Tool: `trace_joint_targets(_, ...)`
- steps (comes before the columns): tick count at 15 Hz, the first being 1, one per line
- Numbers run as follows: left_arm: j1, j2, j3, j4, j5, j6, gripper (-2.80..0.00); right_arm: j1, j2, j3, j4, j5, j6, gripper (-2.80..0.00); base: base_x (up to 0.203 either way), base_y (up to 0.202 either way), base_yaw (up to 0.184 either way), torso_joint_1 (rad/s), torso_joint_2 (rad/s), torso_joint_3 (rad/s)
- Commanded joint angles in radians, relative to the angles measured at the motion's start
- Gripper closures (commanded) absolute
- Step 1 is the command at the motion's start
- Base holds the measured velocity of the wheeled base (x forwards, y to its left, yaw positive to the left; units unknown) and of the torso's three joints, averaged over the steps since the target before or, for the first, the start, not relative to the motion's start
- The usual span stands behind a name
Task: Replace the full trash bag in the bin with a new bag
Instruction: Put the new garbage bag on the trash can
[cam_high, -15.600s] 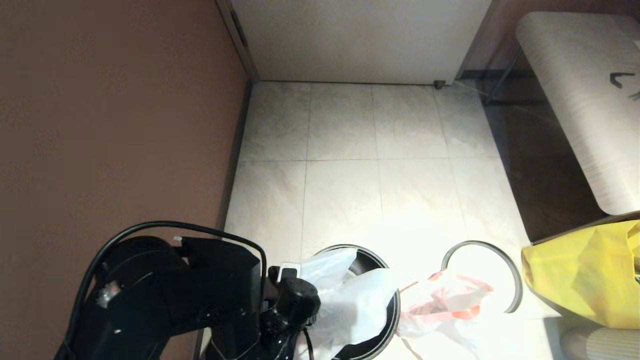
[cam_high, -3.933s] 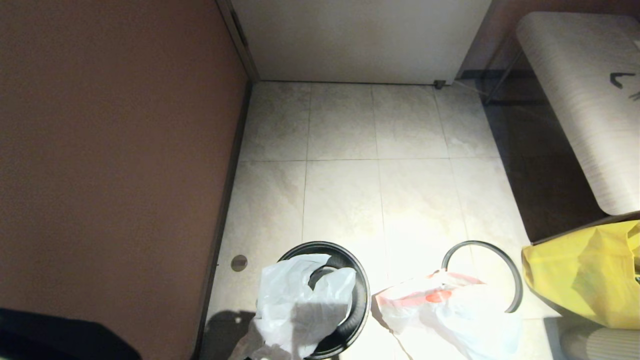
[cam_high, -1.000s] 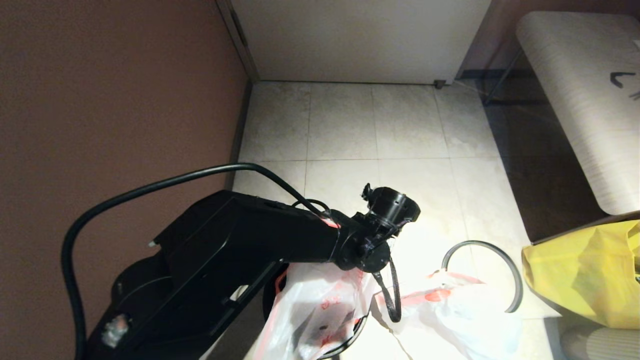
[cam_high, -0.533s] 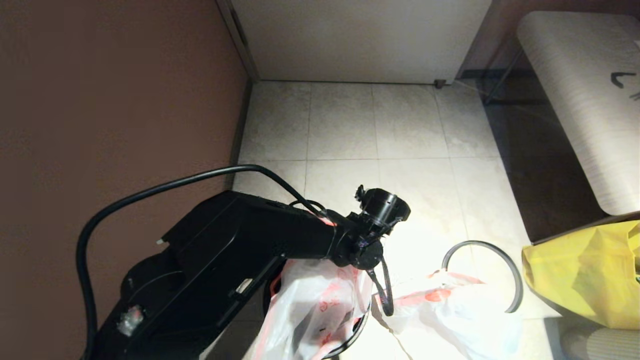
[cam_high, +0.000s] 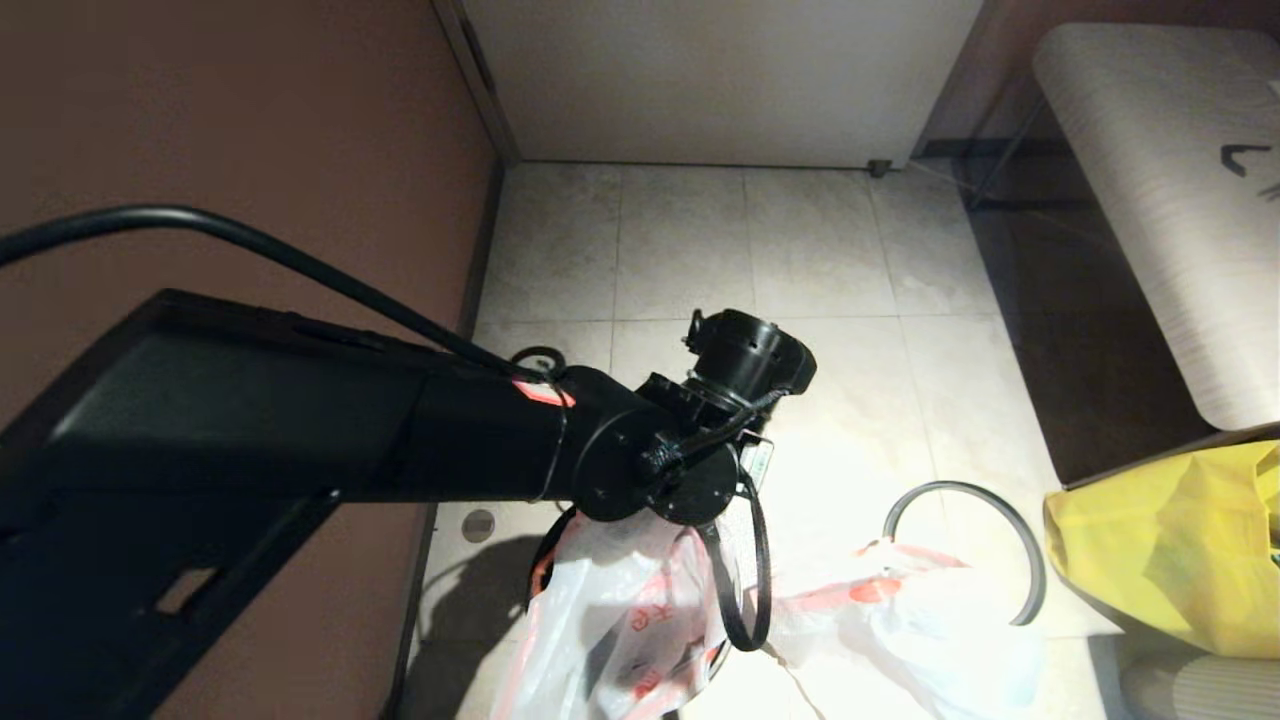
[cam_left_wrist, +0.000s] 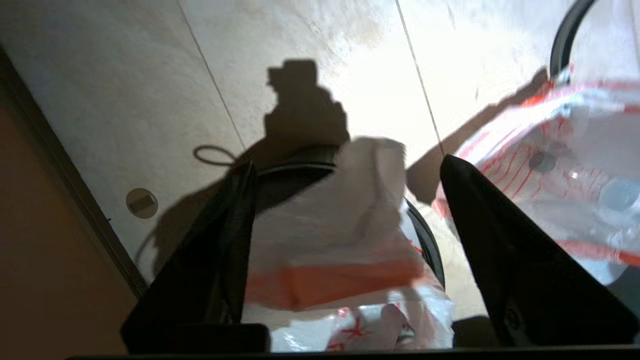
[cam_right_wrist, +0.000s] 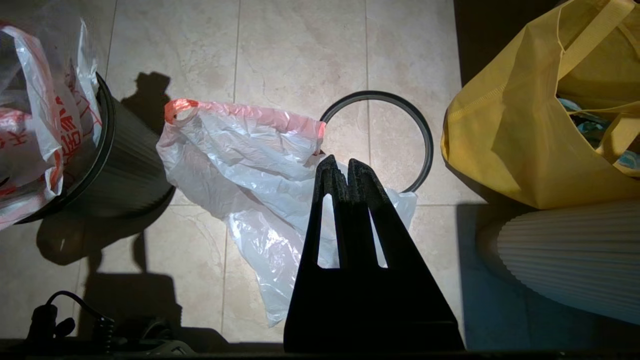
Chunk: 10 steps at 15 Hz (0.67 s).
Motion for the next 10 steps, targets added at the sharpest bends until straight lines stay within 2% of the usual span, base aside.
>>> trace_joint_targets(1, -0.003, -0.090, 0.029, -0.002, 0.005, -0.016, -2.80, 0.000, 0.001, 0.000, 0.000, 0.000, 0.000, 0.00, 0.000, 0.000, 0.000, 0.000, 0.00, 0.000)
trace_joint_targets(3, -0.013, -0.155, 0.124, 0.001, 0.005, -0.042, -2.80, 0.000, 0.001, 0.000, 0.000, 0.000, 0.000, 0.00, 0.000, 0.000, 0.000, 0.000, 0.00, 0.000)
trace_joint_targets(4, -0.019, -0.201, 0.232, -0.002, 0.005, -0.062, 0.00, 0.000, 0.001, 0.000, 0.000, 0.000, 0.000, 0.00, 0.000, 0.000, 0.000, 0.000, 0.00, 0.000)
trace_joint_targets(8, -0.034, -0.368, 0.679, -0.048, -0.001, -0.222, 0.00, 0.000, 0.001, 0.000, 0.000, 0.000, 0.000, 0.00, 0.000, 0.000, 0.000, 0.000, 0.00, 0.000)
trace_joint_targets(10, -0.036, -0.417, 0.906, -0.172, -0.010, -0.269, 0.00, 0.000, 0.001, 0.000, 0.000, 0.000, 0.000, 0.00, 0.000, 0.000, 0.000, 0.000, 0.00, 0.000)
